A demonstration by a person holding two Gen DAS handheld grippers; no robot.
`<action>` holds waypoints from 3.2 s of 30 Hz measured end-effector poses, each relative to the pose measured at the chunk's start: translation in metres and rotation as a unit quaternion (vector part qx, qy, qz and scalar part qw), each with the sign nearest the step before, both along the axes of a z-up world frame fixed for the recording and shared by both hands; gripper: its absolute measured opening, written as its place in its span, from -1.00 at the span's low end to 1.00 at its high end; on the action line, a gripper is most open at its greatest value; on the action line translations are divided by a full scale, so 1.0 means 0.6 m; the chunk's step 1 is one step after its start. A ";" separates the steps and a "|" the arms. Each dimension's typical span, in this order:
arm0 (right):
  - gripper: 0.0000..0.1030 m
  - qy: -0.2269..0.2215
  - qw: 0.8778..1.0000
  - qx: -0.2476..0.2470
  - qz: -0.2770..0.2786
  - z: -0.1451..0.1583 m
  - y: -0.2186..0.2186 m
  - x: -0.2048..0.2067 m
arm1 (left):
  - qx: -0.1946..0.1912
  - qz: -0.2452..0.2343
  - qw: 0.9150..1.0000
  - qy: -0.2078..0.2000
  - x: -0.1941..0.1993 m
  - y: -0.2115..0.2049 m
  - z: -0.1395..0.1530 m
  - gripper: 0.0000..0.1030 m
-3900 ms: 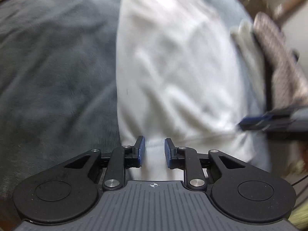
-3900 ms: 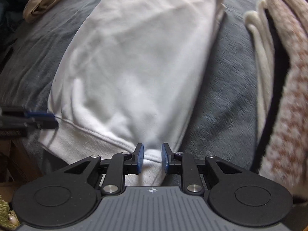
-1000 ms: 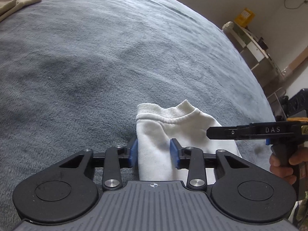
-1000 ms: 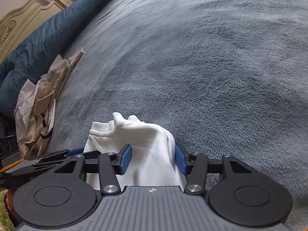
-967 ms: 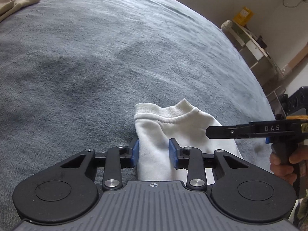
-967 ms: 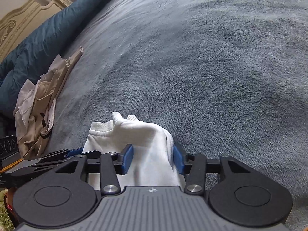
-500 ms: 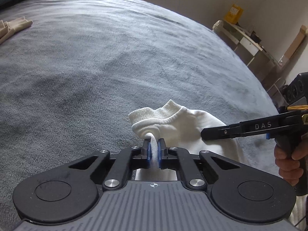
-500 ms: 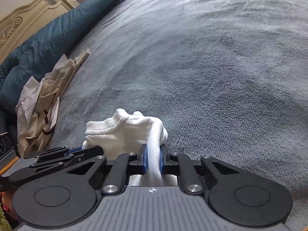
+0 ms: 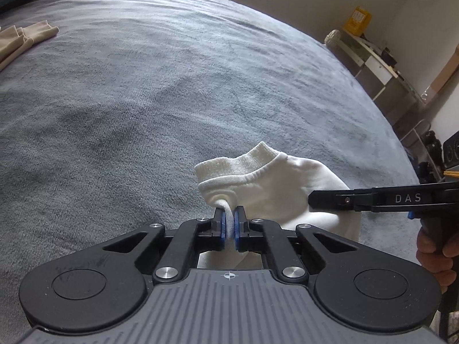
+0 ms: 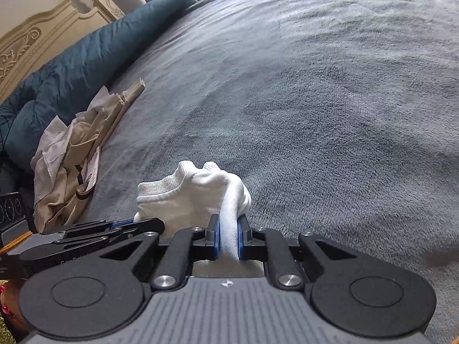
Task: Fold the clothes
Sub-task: 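Hold the collar end with both grippers and lift it off the bed, then carry the collar end with both grippers over the body, folding it in half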
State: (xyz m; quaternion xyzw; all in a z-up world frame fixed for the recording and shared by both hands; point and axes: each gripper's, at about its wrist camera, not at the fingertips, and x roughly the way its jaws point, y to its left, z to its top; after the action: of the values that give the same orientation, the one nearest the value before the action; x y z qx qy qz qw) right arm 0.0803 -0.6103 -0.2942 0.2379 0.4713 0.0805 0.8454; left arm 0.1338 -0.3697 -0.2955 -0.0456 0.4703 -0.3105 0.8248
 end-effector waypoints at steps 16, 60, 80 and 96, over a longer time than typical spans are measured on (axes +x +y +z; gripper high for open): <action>-0.74 0.007 1.000 -0.008 0.002 0.012 0.027 -0.038 | 0.033 -0.005 0.999 0.011 -0.031 0.004 0.013 -0.92; -0.75 0.021 1.000 0.001 0.002 -0.022 0.040 -0.092 | 0.066 -0.029 0.997 -0.016 -0.107 -0.001 -0.021 -0.92; -0.73 -0.100 0.924 -0.280 0.240 0.030 0.178 -0.193 | 0.074 -0.163 0.970 -0.167 -0.168 0.044 -0.015 0.05; -0.22 -0.076 0.960 -0.161 0.216 0.045 0.107 -0.129 | 0.020 -0.199 0.971 -0.132 -0.112 0.039 -0.048 -0.29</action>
State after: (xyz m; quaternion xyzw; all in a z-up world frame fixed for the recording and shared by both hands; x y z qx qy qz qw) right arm 0.0026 -0.5463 -0.2673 -0.0152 0.4523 0.2022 0.8685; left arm 0.0664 -0.3463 -0.3243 0.1072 0.3632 -0.4624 0.8018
